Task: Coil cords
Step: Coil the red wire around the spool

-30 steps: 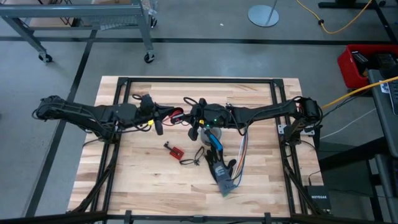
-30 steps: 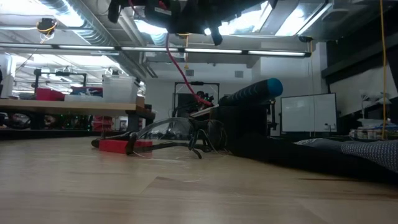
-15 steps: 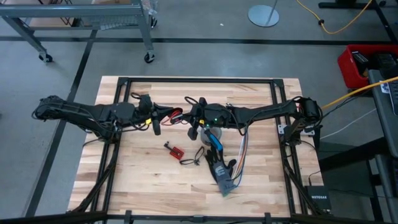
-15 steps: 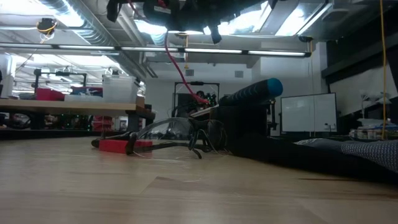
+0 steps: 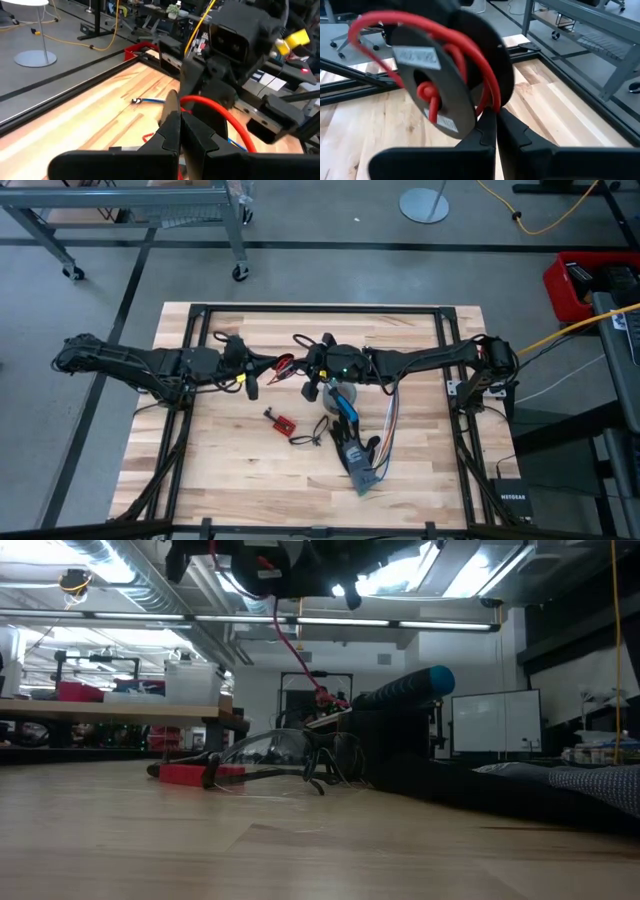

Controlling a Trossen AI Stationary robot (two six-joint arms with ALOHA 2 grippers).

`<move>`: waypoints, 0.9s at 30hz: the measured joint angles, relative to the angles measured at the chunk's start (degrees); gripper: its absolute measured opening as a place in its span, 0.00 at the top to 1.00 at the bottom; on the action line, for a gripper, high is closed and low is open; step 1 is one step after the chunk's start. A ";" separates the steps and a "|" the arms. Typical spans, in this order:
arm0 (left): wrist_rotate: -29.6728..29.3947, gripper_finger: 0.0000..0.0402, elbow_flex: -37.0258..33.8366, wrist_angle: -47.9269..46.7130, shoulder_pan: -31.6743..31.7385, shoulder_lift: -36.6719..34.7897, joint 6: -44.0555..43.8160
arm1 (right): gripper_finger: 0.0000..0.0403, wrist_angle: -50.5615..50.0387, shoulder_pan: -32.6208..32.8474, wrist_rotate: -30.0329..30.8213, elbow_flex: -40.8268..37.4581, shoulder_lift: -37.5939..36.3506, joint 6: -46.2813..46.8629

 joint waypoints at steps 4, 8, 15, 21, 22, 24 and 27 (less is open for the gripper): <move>0.23 1.00 -0.09 -0.48 -0.03 0.08 -0.02 | 0.99 0.59 -0.10 0.72 0.10 -0.27 0.02; 1.31 1.00 -0.13 -1.57 -0.14 0.25 0.16 | 0.99 1.42 -0.08 1.30 0.31 -0.39 -0.04; 1.06 0.94 -0.15 -2.93 -0.06 0.31 -0.33 | 0.99 2.74 -0.09 0.98 0.34 -0.39 -0.04; 0.61 0.89 -0.20 -3.28 0.01 0.37 -0.17 | 0.99 6.36 -0.05 -2.27 0.53 -0.44 0.16; 0.69 0.89 -0.24 -3.27 0.03 0.43 -0.15 | 0.99 7.37 0.03 -3.53 0.65 -0.44 0.17; 0.58 0.89 -0.24 -2.39 0.07 0.45 -0.11 | 0.99 8.02 0.15 -6.30 0.72 -0.46 0.20; 0.35 0.94 -0.21 -2.35 0.10 0.33 -0.02 | 0.99 7.35 0.22 -6.99 0.64 -0.42 0.20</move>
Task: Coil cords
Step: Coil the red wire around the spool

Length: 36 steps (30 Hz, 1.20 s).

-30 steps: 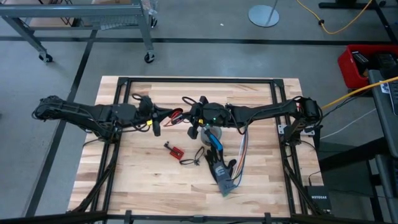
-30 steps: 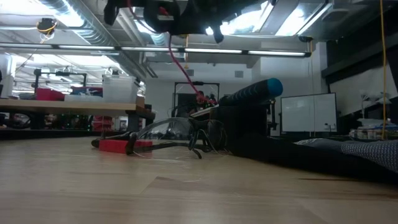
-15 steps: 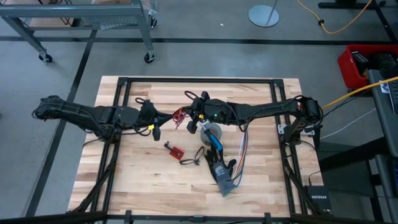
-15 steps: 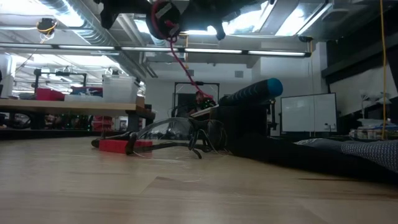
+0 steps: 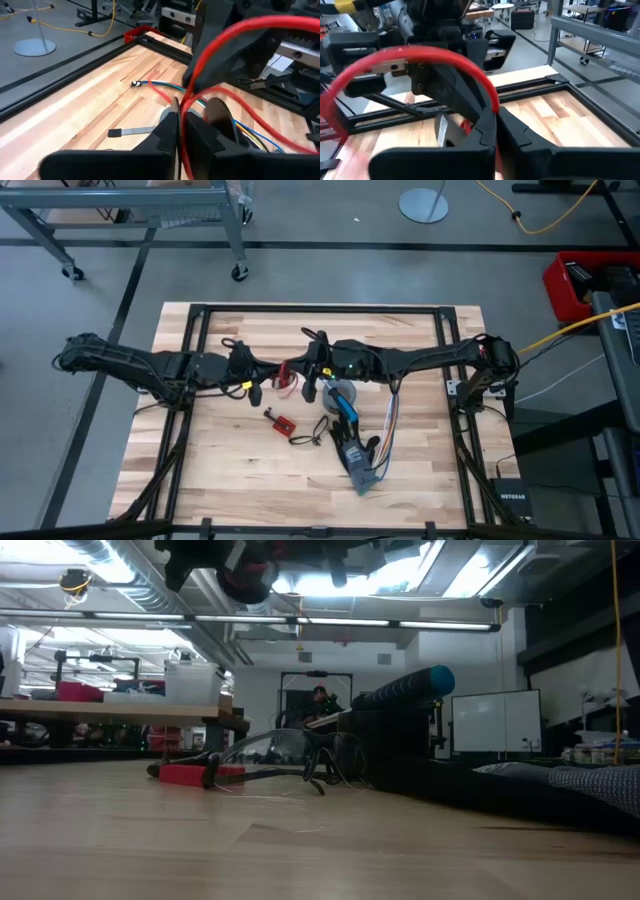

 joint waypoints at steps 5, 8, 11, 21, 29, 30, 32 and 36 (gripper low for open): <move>-0.59 0.99 0.01 -0.07 0.00 -0.01 0.00 | 0.99 -0.66 -0.09 0.96 -0.03 0.02 -0.01; -0.64 0.99 0.04 -0.21 0.00 -0.01 0.02 | 0.99 -0.81 -0.09 2.04 -0.12 0.06 -0.04; -1.40 0.99 0.11 -0.27 0.00 -0.14 0.02 | 0.99 -1.12 -0.09 3.80 -0.14 0.07 -0.16; -5.47 1.00 0.17 -3.43 -0.02 -4.86 0.33 | 0.99 -11.87 -0.13 16.96 -0.33 -2.97 -1.68; -8.79 1.00 0.21 5.79 -0.02 -6.41 7.45 | 0.99 -20.89 -0.15 15.81 -0.34 -3.04 2.64; -8.94 1.00 0.21 7.89 -0.02 -6.41 8.85 | 0.99 -21.67 -0.15 15.43 -0.34 -3.04 3.17; -9.22 1.00 0.22 11.50 -0.02 -6.41 11.28 | 0.99 -22.18 -0.13 14.29 -0.36 -3.04 3.50; -9.70 1.00 0.23 17.58 -0.02 -6.40 14.99 | 0.99 -22.06 -0.11 10.13 -0.36 -3.04 5.08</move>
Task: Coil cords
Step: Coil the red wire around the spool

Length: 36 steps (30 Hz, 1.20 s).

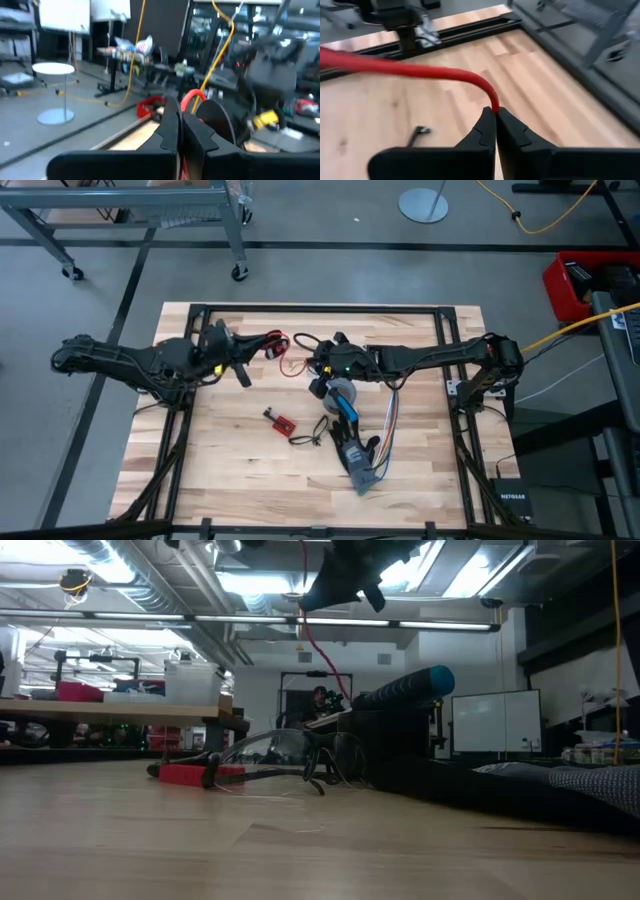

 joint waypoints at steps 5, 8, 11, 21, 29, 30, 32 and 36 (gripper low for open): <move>-1.23 1.00 0.00 5.79 0.00 0.78 3.61 | 0.99 -0.11 0.02 -2.83 0.00 0.00 1.11; -1.23 1.00 0.00 3.02 -0.22 0.51 3.14 | 0.99 -0.59 -0.01 -1.14 0.00 0.00 0.79; -1.23 1.00 0.00 -2.35 -0.97 0.06 -0.28 | 0.99 -1.17 -0.11 1.30 0.00 0.00 -0.69; -1.17 1.00 -0.02 -4.95 -6.71 -3.17 -5.94 | 1.00 -6.58 -0.17 8.00 0.00 0.00 -1.63; -0.32 1.00 -0.02 -3.12 -9.24 -5.47 -5.94 | 1.00 -10.20 -0.15 7.19 0.00 0.00 1.58; -0.32 1.00 -0.02 -2.25 -9.23 -5.49 -5.63 | 1.00 -10.04 -0.07 6.20 0.00 0.00 2.39; -0.32 1.00 -0.02 1.03 -8.94 -5.21 -3.59 | 1.00 -8.79 -0.06 3.64 0.01 0.37 2.88; -0.34 1.00 -0.02 8.77 -7.88 -3.42 2.16 | 1.00 -4.57 0.44 -1.10 0.00 2.15 4.05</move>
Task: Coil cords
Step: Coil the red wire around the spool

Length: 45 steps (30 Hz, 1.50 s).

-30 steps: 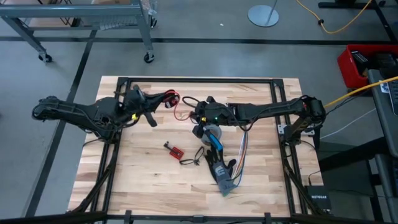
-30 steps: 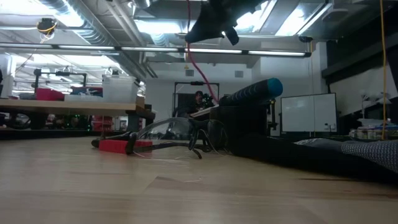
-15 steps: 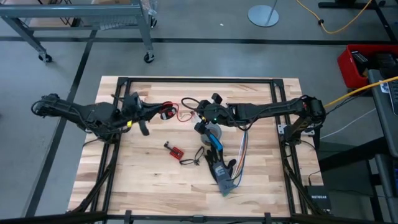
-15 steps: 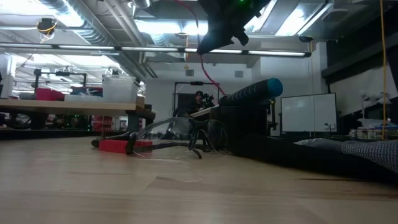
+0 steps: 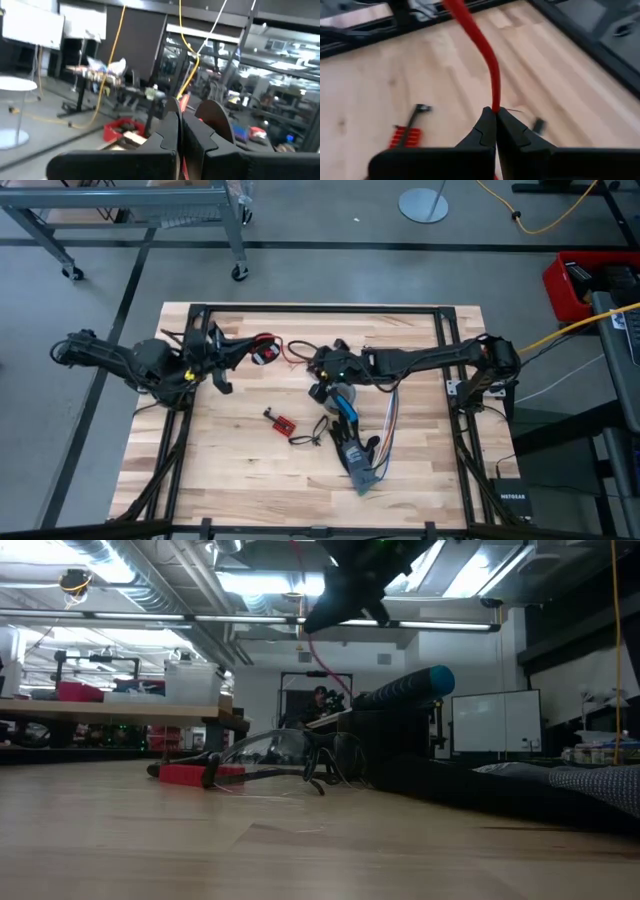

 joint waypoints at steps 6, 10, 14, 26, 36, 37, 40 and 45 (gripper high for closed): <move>-0.79 1.00 0.00 5.18 1.97 4.13 4.27 | 1.00 7.56 1.07 -4.19 -0.02 3.60 0.11; -3.74 1.00 0.01 8.04 2.93 7.24 8.03 | 1.00 12.49 2.15 -4.75 -0.02 4.27 0.11; -4.55 1.00 0.02 13.16 3.94 9.85 11.39 | 1.00 16.55 3.42 -4.76 -0.02 4.27 0.12; -4.61 1.00 -0.02 20.57 5.37 18.68 10.66 | 1.00 22.21 4.04 -5.28 -0.02 4.25 0.15; -4.48 1.00 -0.01 29.52 5.43 18.77 11.08 | 1.00 21.24 4.04 -3.55 0.00 4.23 3.08; -4.48 1.00 0.00 29.49 5.43 18.78 10.48 | 1.00 21.29 4.04 -3.23 0.00 4.23 3.15; -4.39 1.00 -0.02 29.26 5.43 18.80 9.84 | 1.00 21.04 4.04 -2.29 0.00 4.37 3.34; -3.19 1.00 -0.02 29.84 5.32 18.62 9.80 | 1.00 20.94 4.03 -1.26 0.02 5.87 3.47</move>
